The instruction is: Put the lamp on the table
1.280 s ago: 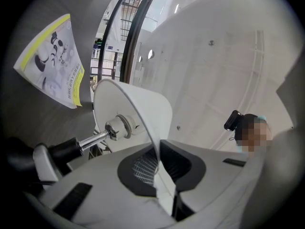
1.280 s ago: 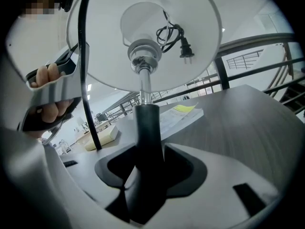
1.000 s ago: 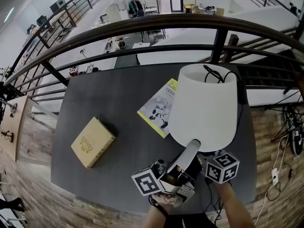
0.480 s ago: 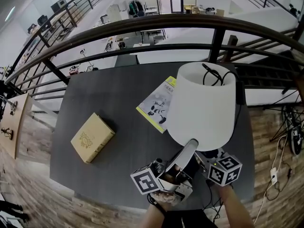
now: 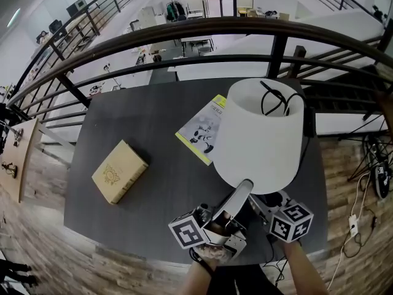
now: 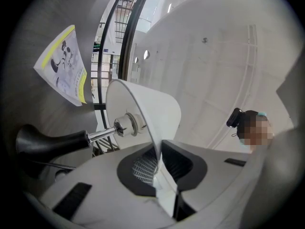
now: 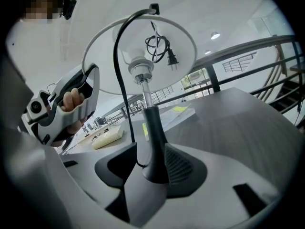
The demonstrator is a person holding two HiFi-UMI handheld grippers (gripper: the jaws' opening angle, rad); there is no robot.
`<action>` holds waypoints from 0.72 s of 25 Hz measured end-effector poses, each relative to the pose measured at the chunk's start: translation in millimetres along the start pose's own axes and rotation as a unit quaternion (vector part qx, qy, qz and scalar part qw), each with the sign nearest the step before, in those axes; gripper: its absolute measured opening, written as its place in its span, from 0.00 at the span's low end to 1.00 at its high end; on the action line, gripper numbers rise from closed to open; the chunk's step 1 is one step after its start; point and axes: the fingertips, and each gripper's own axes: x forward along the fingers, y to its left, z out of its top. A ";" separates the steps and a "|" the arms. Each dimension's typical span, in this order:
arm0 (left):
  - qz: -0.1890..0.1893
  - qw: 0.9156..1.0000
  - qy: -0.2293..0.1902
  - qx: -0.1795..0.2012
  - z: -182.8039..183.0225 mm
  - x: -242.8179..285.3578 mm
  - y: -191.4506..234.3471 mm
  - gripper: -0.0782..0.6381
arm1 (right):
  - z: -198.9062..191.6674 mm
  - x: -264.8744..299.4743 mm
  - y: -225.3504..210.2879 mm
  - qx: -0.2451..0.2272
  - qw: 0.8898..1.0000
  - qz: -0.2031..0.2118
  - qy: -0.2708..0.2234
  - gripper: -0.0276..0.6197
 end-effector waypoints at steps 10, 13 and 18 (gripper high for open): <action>0.005 1.000 0.002 0.002 -13.1 -16.4 -2.7 0.21 | -26.8 -9.2 14.8 0.001 1.000 0.004 0.019 0.36; 0.006 1.000 0.001 0.003 -15.6 -19.9 -4.3 0.21 | -31.9 -11.5 19.8 0.000 1.000 0.007 0.023 0.36; 0.007 1.000 -0.001 0.002 -17.4 -26.6 -4.2 0.22 | -40.8 -13.4 24.1 -0.002 1.000 0.008 0.030 0.36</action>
